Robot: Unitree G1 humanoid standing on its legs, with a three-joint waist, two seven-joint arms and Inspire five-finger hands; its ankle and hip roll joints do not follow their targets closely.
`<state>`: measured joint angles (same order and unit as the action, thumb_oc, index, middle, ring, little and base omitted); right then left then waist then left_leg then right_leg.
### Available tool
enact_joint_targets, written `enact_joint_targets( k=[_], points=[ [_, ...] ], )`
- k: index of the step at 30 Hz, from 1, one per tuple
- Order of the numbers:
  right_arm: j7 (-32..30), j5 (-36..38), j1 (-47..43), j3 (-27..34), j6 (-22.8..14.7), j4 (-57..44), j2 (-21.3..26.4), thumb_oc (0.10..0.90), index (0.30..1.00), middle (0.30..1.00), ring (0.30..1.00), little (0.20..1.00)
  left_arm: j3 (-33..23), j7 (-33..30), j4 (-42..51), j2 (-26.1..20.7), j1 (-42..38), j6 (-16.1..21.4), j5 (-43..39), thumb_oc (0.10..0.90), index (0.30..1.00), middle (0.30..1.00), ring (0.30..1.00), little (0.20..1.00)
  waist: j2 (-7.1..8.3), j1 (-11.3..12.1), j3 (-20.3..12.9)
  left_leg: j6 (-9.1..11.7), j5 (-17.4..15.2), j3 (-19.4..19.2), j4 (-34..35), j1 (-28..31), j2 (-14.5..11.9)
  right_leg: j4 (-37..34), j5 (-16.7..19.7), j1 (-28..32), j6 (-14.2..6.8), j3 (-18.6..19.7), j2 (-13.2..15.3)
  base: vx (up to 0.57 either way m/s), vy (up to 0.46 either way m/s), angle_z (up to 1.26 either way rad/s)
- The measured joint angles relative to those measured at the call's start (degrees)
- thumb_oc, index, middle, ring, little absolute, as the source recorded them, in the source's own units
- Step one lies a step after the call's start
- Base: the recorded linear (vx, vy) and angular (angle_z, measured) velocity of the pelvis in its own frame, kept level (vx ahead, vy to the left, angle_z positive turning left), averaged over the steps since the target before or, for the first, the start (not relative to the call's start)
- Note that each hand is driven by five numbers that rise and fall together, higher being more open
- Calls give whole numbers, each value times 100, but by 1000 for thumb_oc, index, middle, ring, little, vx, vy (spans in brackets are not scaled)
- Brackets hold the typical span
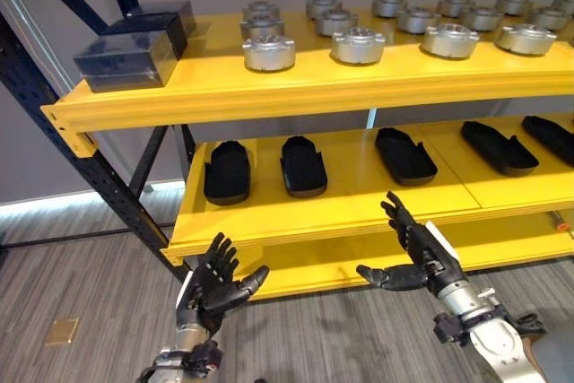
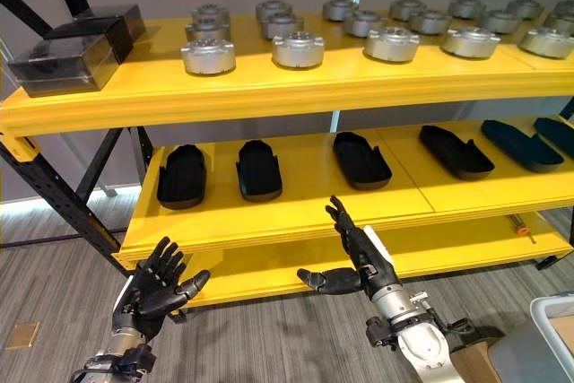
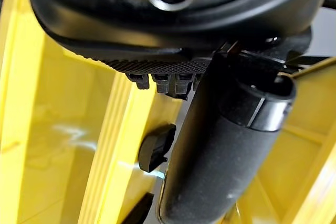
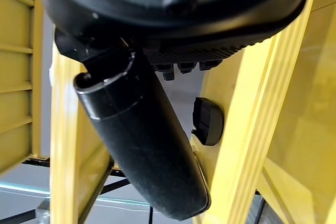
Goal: Move parts from the plastic box to the shelf.
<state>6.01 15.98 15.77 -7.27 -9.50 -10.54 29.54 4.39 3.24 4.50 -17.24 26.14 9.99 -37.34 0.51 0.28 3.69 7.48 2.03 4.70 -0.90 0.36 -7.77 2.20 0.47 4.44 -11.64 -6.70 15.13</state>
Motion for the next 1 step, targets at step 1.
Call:
enact_joint_targets(
  k=[1],
  points=[
    [0, 0, 2, 0, 1, 0, 0, 900, 1000, 1000, 1000, 1000, 1, 1, 0, 0, 2, 0, 0, 900, 1000, 1000, 1000, 1000, 7, -3, -17, -1, 0, -8, 13, 10, 0, -15, -5, 2, -7, 6, 1, 0, 0, 0]
  ],
)
